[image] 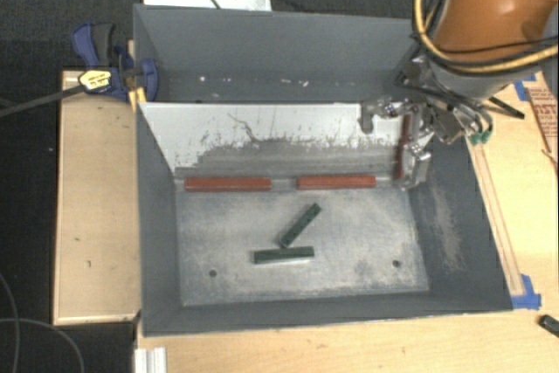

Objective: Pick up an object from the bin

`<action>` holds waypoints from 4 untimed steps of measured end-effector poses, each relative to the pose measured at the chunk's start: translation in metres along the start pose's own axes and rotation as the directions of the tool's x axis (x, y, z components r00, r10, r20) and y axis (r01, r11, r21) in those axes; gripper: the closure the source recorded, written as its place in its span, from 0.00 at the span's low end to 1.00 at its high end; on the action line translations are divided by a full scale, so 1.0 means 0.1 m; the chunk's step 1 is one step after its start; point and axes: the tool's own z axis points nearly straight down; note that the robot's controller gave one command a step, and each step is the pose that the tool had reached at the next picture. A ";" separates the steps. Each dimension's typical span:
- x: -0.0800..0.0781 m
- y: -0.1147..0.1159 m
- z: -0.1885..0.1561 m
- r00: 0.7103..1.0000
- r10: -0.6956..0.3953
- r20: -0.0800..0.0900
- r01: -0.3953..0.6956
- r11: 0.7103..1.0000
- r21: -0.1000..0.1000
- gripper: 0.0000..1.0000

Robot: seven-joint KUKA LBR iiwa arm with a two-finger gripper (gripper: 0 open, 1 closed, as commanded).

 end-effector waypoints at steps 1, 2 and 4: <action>-0.09 0.57 1.26 0.999 -0.034 -0.016 0.034 0.999 -0.011 0.00; -0.11 0.66 2.14 0.931 -0.364 -0.010 0.364 0.931 -0.012 0.00; 0.00 0.67 0.50 0.928 -0.372 -0.001 0.372 0.928 -0.004 1.00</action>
Offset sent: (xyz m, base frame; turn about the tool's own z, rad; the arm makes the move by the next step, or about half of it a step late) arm -0.0105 0.0535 -0.1220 -0.0303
